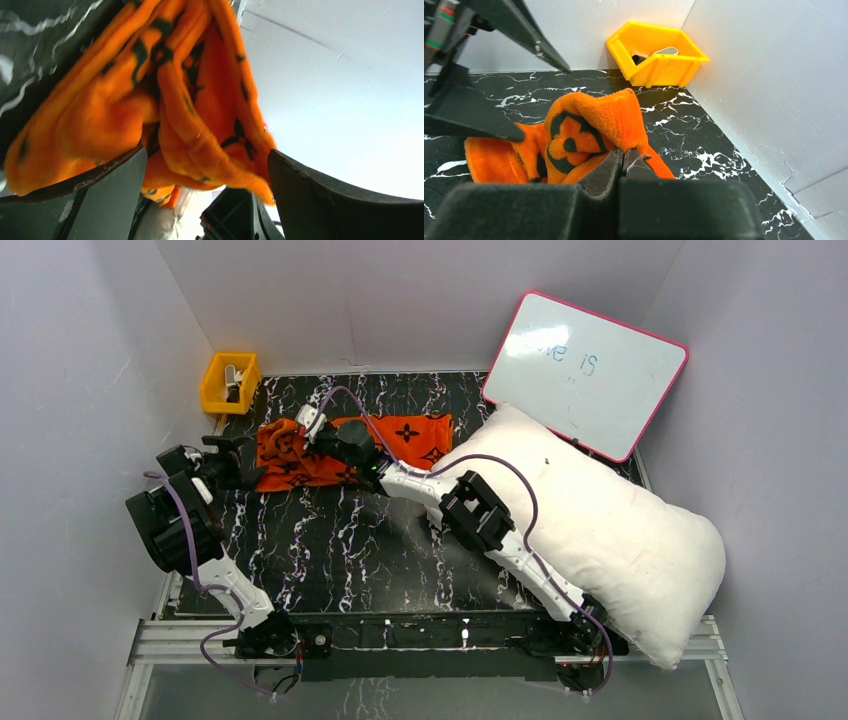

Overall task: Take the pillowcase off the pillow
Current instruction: Fold the pillowcase at the center of the board.

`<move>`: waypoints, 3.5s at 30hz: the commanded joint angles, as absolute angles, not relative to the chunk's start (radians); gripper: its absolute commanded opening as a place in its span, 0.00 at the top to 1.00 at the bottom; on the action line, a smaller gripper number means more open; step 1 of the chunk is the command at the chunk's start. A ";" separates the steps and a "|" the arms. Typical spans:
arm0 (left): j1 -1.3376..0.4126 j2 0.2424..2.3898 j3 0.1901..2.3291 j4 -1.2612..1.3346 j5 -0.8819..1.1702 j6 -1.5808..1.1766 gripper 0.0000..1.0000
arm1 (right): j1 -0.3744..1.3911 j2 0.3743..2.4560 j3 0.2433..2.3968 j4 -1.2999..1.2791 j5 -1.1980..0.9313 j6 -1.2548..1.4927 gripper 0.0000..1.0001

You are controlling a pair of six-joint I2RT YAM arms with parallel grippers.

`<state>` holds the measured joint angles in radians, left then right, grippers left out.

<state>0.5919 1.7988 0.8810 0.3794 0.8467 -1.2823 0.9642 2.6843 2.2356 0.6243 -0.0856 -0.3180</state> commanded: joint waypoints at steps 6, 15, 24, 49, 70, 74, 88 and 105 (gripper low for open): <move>0.547 1.898 1.075 0.395 0.847 -1.301 0.11 | 0.964 2.561 2.243 0.688 -0.110 -0.328 1.00; 0.476 1.943 1.148 0.404 0.872 -1.318 0.09 | 0.965 2.560 2.242 0.681 -0.112 -0.330 1.00; 0.489 1.874 1.154 0.267 0.901 -1.211 0.09 | 0.964 2.558 2.243 0.675 -0.110 -0.341 1.00; 0.431 1.931 1.271 0.110 0.790 -1.095 0.05 | 0.960 2.567 2.244 0.681 -0.114 -0.339 1.00; 0.431 2.158 1.548 0.221 0.665 -1.144 0.05 | 0.961 2.546 2.240 0.669 -0.162 -0.313 1.00; 0.431 2.188 1.639 0.260 0.670 -1.182 0.05 | 0.968 2.538 2.237 0.658 -0.183 -0.307 1.00; 0.454 1.919 1.623 -0.170 0.570 -0.748 0.06 | 0.968 2.562 2.282 0.623 -0.149 -0.291 1.00; 0.426 1.625 1.261 -0.212 0.851 -0.888 0.04 | 0.943 2.513 2.259 0.608 -0.148 -0.298 1.00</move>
<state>0.4541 1.6947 1.3315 -0.1959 0.7700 -0.8005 0.9424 2.6320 2.2307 0.5686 -0.1589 -0.2909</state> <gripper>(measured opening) 0.946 0.017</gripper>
